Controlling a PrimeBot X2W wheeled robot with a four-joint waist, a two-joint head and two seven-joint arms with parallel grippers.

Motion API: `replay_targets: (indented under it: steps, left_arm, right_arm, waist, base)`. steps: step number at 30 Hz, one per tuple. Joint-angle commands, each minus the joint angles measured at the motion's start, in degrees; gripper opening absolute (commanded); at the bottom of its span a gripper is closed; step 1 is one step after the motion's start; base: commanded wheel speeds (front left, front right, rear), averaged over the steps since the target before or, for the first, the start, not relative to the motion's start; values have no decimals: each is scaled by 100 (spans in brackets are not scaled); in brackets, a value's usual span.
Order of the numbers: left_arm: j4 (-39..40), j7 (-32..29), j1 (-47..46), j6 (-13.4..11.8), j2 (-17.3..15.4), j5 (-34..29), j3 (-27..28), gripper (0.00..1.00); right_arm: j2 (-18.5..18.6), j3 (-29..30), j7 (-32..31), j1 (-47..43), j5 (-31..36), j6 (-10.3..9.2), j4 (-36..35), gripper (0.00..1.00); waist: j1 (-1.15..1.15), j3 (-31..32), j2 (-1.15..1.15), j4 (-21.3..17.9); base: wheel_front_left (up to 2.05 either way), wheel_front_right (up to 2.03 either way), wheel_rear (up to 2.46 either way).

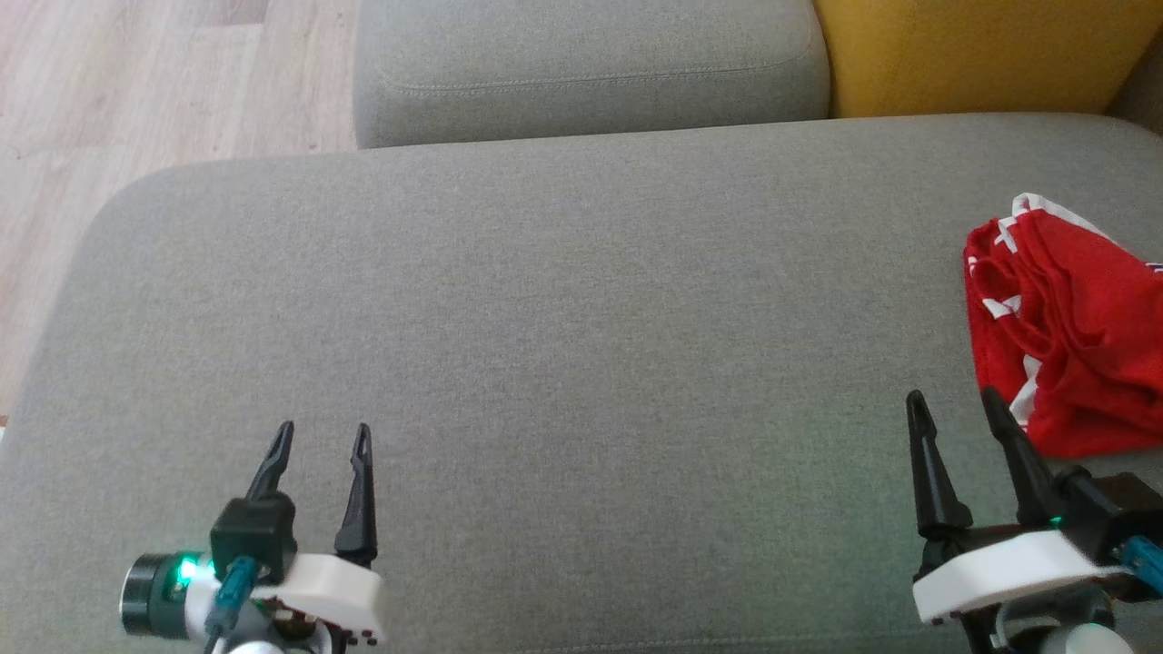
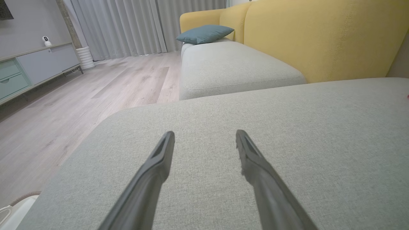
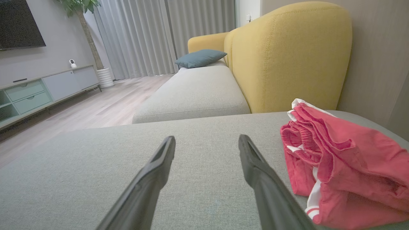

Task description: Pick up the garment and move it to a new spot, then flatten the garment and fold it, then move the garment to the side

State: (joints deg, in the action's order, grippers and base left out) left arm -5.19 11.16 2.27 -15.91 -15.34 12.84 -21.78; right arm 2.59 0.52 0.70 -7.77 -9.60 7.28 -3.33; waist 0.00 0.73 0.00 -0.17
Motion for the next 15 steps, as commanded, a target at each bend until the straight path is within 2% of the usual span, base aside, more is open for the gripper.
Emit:
replay_targets:
  steps: [1, 15]
  left_arm:
    - [219, 8, -222, -48, -119, 1, 181, 100]
    - [258, 7, -255, -101, -161, 7, 144, 100]
  right_arm:
    - [29, -119, -7, 138, -26, 21, -232, 100]
    - [29, -135, -21, 140, -48, 21, -242, 100]
  waist:
    - [0, -2, 0, -1]
    - [0, -10, 0, 12]
  base:
    - [0, 0, 0]
    - [0, 0, 0]
